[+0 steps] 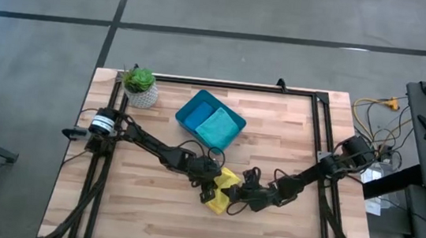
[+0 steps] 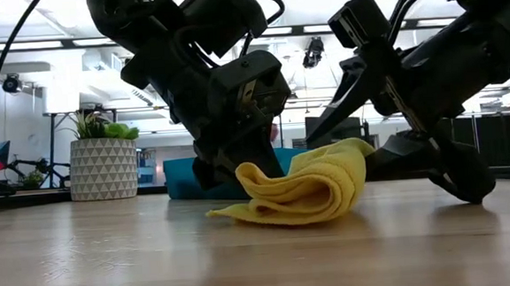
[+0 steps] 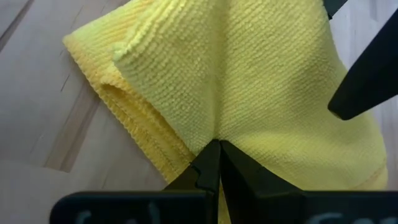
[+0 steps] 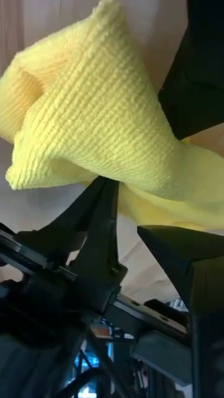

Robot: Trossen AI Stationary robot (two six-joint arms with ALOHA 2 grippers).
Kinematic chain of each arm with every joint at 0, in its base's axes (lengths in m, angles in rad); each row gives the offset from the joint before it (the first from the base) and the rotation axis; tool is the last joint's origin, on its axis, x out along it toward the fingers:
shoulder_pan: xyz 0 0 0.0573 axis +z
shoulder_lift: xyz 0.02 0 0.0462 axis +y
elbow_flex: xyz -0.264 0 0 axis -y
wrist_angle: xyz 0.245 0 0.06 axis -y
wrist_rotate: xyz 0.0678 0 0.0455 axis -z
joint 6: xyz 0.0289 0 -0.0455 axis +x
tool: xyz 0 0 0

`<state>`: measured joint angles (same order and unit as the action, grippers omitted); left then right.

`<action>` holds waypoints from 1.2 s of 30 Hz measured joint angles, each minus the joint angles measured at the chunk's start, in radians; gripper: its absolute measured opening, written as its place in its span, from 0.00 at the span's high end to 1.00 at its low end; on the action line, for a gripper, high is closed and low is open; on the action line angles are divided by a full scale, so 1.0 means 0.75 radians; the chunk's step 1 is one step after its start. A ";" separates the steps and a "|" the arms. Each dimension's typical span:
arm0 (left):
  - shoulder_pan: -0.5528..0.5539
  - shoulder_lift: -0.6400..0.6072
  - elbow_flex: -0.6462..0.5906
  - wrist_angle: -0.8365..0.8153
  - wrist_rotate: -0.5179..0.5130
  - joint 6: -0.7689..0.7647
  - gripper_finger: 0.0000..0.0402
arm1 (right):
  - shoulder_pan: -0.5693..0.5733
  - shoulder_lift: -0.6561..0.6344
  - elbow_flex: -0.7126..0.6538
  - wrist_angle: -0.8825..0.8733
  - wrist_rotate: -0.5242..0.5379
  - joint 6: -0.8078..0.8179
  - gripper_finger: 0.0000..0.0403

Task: Fold microfiber towels
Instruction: Put the yellow microfiber cloth into the blue bin

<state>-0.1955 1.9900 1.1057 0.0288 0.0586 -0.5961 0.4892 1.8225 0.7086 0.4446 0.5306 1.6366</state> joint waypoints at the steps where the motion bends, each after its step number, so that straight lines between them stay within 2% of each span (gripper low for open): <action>1: 0.000 0.000 0.000 0.000 0.000 0.000 1.00 | 0.001 0.000 0.000 0.000 -0.004 -0.006 0.48; 6: 0.006 0.000 0.000 0.000 0.001 0.001 1.00 | -0.001 0.000 0.000 -0.004 -0.008 -0.041 0.57; 13: 0.021 -0.002 0.000 0.026 0.004 0.011 1.00 | -0.001 0.000 0.002 -0.035 -0.009 -0.033 0.84; 17: 0.024 -0.022 0.007 0.019 0.008 0.125 0.99 | 0.000 -0.001 0.002 -0.037 -0.013 -0.034 0.95; 21: 0.039 -0.089 -0.001 -0.019 0.001 0.181 0.90 | 0.000 -0.002 0.003 -0.042 -0.015 -0.034 0.96; 28: 0.093 -0.297 -0.004 -0.271 0.013 0.183 0.69 | 0.005 -0.025 0.006 -0.031 -0.034 -0.115 0.96; 33: 0.123 -0.477 -0.005 -0.478 0.007 0.185 0.64 | -0.003 -0.115 0.025 -0.041 -0.063 -0.278 0.97; 36: 0.134 -0.583 -0.025 -0.604 -0.062 0.183 0.64 | -0.021 -0.202 0.022 -0.067 -0.068 -0.403 0.97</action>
<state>-0.0951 1.5526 1.0869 -0.4243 0.0119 -0.4588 0.4736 1.6709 0.7253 0.3943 0.4797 1.3345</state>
